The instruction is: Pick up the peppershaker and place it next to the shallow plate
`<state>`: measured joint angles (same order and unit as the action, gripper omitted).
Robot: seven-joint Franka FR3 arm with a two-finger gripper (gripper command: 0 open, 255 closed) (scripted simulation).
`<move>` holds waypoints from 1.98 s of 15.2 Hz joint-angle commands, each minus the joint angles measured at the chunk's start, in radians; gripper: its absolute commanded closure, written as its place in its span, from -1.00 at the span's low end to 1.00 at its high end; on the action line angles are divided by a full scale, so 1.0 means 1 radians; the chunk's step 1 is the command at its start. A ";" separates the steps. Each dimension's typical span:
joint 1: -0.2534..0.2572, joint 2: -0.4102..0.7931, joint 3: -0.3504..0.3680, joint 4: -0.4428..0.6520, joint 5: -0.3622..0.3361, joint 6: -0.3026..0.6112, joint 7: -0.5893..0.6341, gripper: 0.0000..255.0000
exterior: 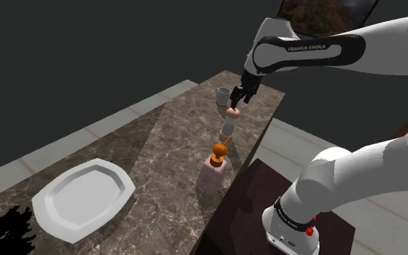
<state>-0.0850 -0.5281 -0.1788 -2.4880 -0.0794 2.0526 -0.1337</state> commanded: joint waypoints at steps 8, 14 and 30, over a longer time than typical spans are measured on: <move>-0.018 0.159 -0.062 -0.030 -0.008 0.191 -0.048 -1.00; -0.016 0.191 -0.067 -0.054 -0.004 0.246 -0.052 -1.00; -0.016 0.183 -0.066 -0.046 -0.005 0.231 -0.051 1.00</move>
<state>-0.1016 -0.3419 -0.2459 -2.5386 -0.0840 2.2909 -0.1857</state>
